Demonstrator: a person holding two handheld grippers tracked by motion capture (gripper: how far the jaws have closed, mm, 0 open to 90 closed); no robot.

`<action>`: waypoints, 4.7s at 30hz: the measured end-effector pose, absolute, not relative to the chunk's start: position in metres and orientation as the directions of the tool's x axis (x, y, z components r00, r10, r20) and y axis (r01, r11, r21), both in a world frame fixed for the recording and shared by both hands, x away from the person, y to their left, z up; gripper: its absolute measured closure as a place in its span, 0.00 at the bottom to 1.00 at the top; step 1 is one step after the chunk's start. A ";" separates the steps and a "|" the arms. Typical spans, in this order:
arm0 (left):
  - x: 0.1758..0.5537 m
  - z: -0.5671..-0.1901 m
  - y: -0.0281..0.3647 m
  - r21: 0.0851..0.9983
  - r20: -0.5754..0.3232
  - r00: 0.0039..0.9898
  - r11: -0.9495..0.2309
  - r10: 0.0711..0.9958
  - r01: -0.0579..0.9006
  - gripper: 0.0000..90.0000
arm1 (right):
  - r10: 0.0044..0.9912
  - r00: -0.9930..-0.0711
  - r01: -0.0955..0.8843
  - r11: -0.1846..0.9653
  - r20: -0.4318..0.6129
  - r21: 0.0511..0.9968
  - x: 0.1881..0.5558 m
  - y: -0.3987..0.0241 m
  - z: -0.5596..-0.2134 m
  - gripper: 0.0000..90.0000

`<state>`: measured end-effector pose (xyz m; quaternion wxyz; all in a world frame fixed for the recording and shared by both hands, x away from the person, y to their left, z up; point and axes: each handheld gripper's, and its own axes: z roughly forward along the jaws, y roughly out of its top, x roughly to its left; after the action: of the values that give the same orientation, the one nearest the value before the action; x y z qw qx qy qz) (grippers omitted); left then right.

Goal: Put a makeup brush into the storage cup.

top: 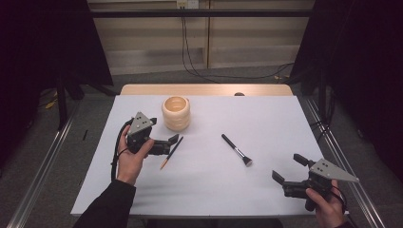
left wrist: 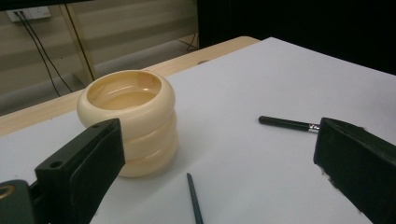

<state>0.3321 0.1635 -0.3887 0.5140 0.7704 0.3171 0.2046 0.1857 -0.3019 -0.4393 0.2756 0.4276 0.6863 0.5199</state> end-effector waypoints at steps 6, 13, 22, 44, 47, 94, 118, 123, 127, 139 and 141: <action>0.340 -0.389 0.161 0.895 0.001 0.723 -0.323 0.691 0.308 0.02 | 0.873 -0.483 0.301 0.096 0.065 0.949 0.186 -0.302 -0.440 0.00; 0.351 -0.388 0.156 0.863 0.005 0.729 -0.372 0.685 0.343 0.03 | 0.871 -0.486 0.303 0.099 0.064 0.948 0.186 -0.301 -0.439 0.00; 0.363 -0.387 0.152 0.791 -0.011 0.726 -0.438 0.688 0.427 0.04 | 0.871 -0.487 0.305 0.104 0.061 0.947 0.186 -0.301 -0.440 0.00; 0.383 -0.411 0.145 0.573 -0.093 0.688 -0.527 0.719 0.628 0.14 | 0.868 -0.494 0.306 0.113 0.056 0.945 0.186 -0.301 -0.440 0.00; 0.385 -0.411 0.145 0.545 -0.111 0.678 -0.526 0.727 0.653 0.16 | 0.871 -0.489 0.310 0.111 0.058 0.944 0.186 -0.301 -0.441 0.00; 0.386 -0.447 0.115 0.181 -0.078 0.677 -0.658 0.732 0.731 0.91 | 0.861 -0.505 0.322 0.129 0.055 0.938 0.186 -0.299 -0.442 0.01; 0.390 -0.444 0.125 0.181 -0.151 0.678 -0.654 0.719 0.734 0.93 | 0.864 -0.500 0.325 0.127 0.057 0.937 0.187 -0.299 -0.442 0.01; 0.389 -0.441 0.130 0.205 -0.175 0.668 -0.636 0.724 0.744 0.93 | 0.863 -0.502 0.326 0.124 0.060 0.937 0.187 -0.299 -0.442 0.01; 0.388 -0.436 0.133 0.247 -0.199 0.674 -0.629 0.712 0.737 0.93 | 0.865 -0.499 0.321 0.127 0.053 0.939 0.187 -0.299 -0.442 0.01; 0.377 -0.422 0.140 0.388 -0.235 0.686 -0.580 0.689 0.716 0.93 | 0.862 -0.503 0.324 0.125 0.059 0.938 0.187 -0.299 -0.442 0.01; 0.374 -0.420 0.143 0.416 -0.254 0.697 -0.575 0.671 0.705 0.93 | 0.862 -0.504 0.320 0.128 0.055 0.939 0.187 -0.300 -0.442 0.01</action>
<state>0.3743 0.1430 -0.4198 0.2494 0.8867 0.3877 -0.0343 0.1867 -0.2996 -0.4419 0.2661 0.4207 0.7022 0.5090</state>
